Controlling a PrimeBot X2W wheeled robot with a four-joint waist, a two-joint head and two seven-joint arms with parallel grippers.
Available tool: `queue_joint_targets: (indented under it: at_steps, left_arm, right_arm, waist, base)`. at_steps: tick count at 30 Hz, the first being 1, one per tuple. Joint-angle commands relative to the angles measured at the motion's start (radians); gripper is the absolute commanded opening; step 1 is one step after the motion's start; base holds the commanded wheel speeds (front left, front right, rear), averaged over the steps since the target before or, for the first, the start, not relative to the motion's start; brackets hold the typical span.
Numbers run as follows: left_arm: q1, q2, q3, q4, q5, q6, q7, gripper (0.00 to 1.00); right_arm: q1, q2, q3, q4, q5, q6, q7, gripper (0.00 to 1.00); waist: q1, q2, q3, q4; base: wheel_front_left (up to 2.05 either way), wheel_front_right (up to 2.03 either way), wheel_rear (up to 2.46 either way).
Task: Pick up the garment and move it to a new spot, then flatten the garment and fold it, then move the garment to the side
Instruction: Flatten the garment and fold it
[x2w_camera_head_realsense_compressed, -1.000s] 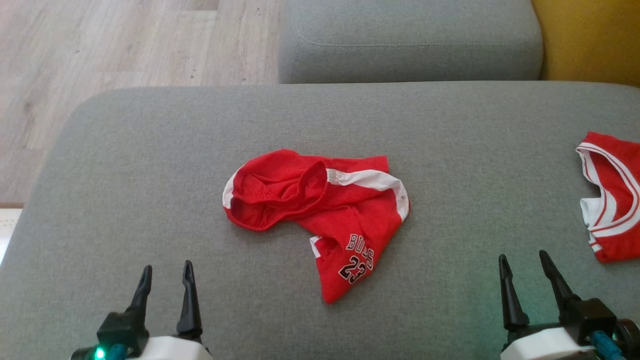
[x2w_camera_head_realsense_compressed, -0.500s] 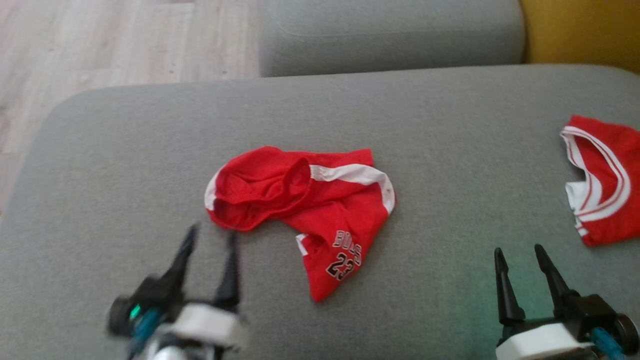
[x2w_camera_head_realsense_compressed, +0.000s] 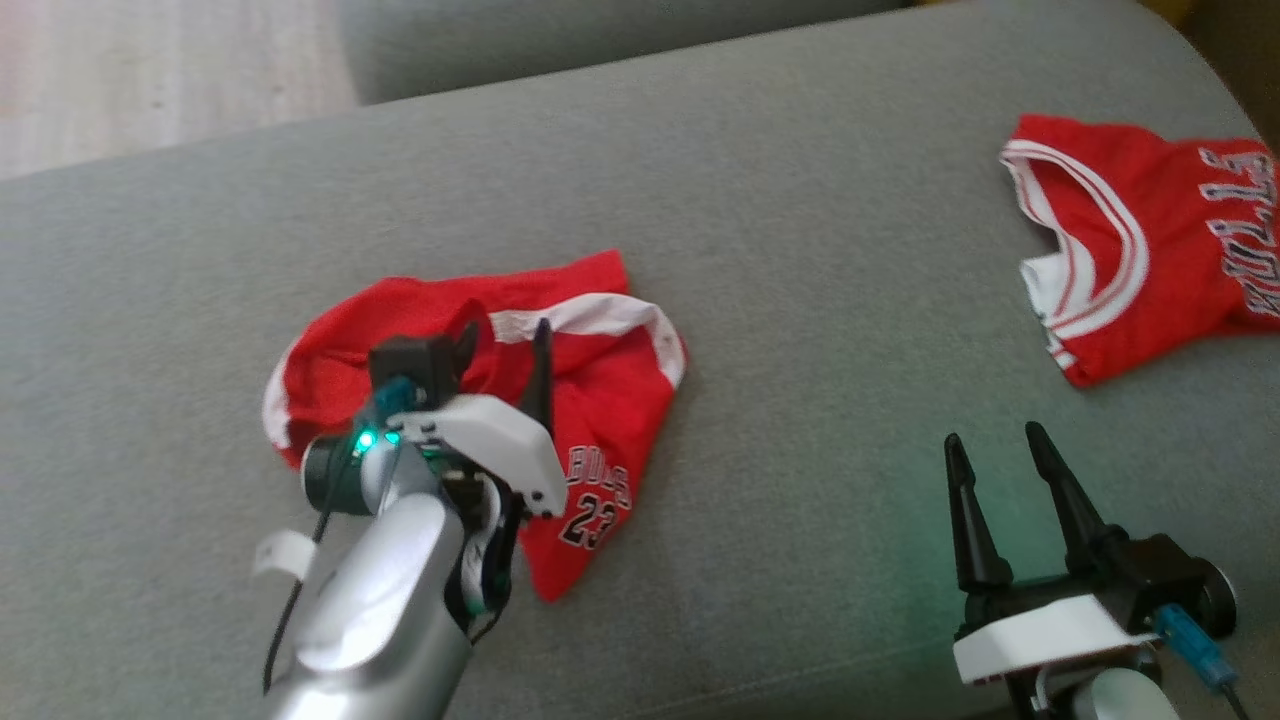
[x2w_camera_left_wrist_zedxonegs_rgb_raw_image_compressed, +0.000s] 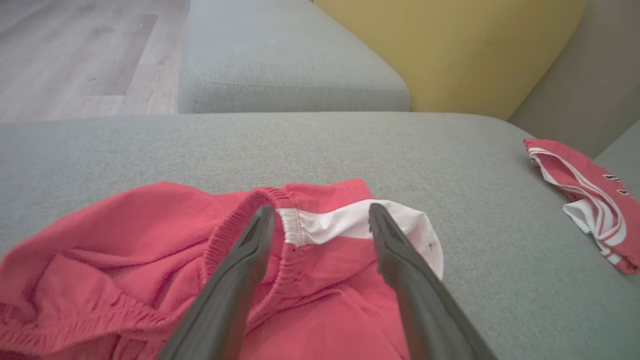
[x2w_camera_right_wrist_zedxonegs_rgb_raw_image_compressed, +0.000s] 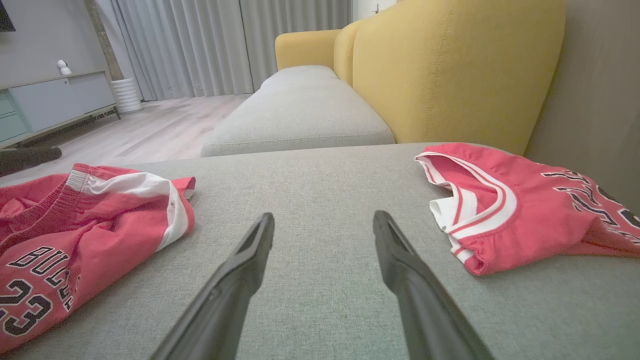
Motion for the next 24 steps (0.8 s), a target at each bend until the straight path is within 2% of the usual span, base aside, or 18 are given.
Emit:
queue_joint_targets:
  at_steps: [1,6,13,15,19,24]
  left_arm:
    - [-0.055,0.003,0.027,-0.005,-0.012,0.019,0.010,1.00]
    - [-0.115,0.006,0.041,0.103,-0.035,0.063,0.014,1.00]
    - [-0.150,0.013,0.055,0.179,-0.053,0.049,0.002,1.00]
    - [-0.166,0.013,0.049,0.192,-0.059,0.026,0.003,0.00]
    - [-0.207,0.014,0.048,0.193,-0.084,-0.024,0.011,0.00]
    - [-0.303,0.054,0.072,0.177,-0.108,-0.073,0.042,0.00]
  right_arm:
    - [-0.030,-0.006,0.026,-0.034,0.014,0.007,-0.011,1.00]
    - [-0.038,-0.006,0.035,-0.034,0.023,0.007,-0.011,1.00]
    - [-0.046,-0.006,0.036,-0.037,0.026,0.007,-0.011,1.00]
    - [-0.049,-0.006,0.039,-0.035,0.027,0.007,-0.011,1.00]
    - [-0.055,-0.006,0.045,-0.028,0.032,0.007,-0.011,1.00]
    - [-0.060,-0.006,0.048,-0.015,0.038,0.007,-0.011,1.00]
  waist:
    - [0.0000,0.0000,0.025,-0.035]
    - [0.0000,0.0000,0.037,-0.066]
    - [0.0000,0.0000,0.046,-0.076]
    - [0.0000,0.0000,0.046,-0.079]
    - [0.0000,0.0000,0.041,-0.087]
    - [0.0000,0.0000,0.024,-0.100]
  base:
    - [0.00,0.00,0.00]
    - [0.00,0.00,0.00]
    - [0.00,0.00,0.00]
    - [0.00,0.00,0.00]
    - [0.00,0.00,0.00]
    - [0.00,0.00,0.00]
